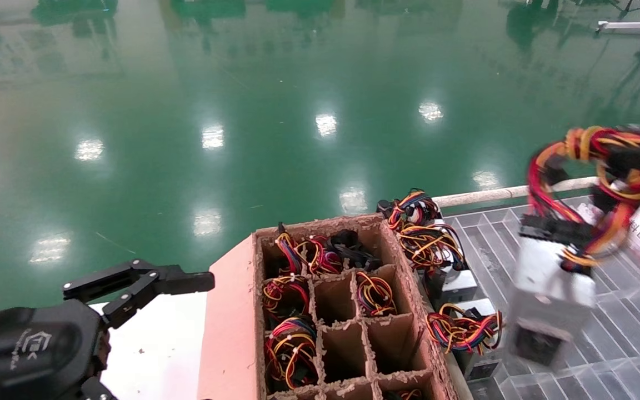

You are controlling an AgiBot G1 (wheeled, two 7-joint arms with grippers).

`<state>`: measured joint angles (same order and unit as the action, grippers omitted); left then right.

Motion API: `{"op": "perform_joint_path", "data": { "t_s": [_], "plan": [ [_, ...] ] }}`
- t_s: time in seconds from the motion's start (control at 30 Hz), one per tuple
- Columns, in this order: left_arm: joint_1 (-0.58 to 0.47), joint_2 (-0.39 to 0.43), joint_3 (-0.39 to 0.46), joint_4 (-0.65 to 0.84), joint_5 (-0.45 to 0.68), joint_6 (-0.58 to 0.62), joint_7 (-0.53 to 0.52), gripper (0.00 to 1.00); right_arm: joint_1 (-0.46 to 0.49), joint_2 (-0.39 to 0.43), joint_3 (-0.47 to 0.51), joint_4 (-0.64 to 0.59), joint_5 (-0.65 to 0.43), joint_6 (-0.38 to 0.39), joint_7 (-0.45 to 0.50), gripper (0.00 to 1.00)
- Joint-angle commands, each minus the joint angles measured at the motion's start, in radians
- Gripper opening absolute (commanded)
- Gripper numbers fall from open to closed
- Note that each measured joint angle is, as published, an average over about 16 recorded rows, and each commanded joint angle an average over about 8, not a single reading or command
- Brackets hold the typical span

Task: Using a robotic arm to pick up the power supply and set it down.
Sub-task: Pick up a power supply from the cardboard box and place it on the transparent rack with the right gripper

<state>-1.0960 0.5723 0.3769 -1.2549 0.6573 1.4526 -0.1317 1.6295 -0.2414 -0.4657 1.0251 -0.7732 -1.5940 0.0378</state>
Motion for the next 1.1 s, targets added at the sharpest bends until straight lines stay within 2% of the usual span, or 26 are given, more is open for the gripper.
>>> {"op": "perform_joint_path", "data": {
  "t_s": [0.03, 0.3, 0.5, 0.77, 1.1],
  "plan": [
    [0.0, 0.0, 0.0, 0.0, 0.0, 0.0, 0.0, 1.0, 0.001, 0.04, -0.019, 0.001, 0.009, -0.001, -0.003, 0.0],
    [0.0, 0.0, 0.0, 0.0, 0.0, 0.0, 0.0, 1.0, -0.077, 0.152, -0.105, -0.014, 0.103, -0.001, -0.068, 0.0],
    [0.0, 0.0, 0.0, 0.0, 0.0, 0.0, 0.0, 1.0, -0.132, 0.186, -0.168, -0.015, 0.125, 0.002, -0.115, 0.0],
    [0.0, 0.0, 0.0, 0.0, 0.0, 0.0, 0.0, 1.0, -0.15, 0.152, -0.219, -0.022, 0.071, 0.006, -0.147, 0.0],
    [0.0, 0.0, 0.0, 0.0, 0.0, 0.0, 0.0, 1.0, -0.107, 0.051, -0.28, -0.054, -0.027, 0.005, -0.162, 0.0]
  ]
}}
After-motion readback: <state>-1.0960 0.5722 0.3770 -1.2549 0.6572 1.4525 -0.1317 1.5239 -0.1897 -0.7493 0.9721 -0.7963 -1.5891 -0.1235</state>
